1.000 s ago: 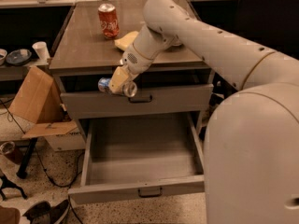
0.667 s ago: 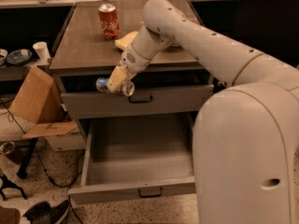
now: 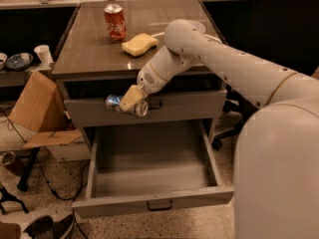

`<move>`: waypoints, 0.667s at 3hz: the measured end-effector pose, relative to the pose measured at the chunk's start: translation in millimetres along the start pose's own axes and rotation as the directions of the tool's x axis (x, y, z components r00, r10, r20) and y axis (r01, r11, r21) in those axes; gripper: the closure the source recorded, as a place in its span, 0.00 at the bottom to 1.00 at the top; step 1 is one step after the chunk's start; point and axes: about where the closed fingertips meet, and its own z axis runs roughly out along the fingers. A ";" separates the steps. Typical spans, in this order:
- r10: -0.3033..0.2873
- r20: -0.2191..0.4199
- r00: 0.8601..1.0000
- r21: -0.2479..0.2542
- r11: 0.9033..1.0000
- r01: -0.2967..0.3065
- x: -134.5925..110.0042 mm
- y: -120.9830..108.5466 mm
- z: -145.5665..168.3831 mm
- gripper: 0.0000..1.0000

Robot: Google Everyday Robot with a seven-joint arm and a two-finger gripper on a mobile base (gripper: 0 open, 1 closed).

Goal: Place redbull can into middle drawer

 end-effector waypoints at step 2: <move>0.030 0.007 1.000 -0.030 0.999 -0.030 67.9 22.1 15.8 1.00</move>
Offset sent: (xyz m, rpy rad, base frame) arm -0.0811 -0.0441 -0.0640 0.0295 0.0654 -0.0276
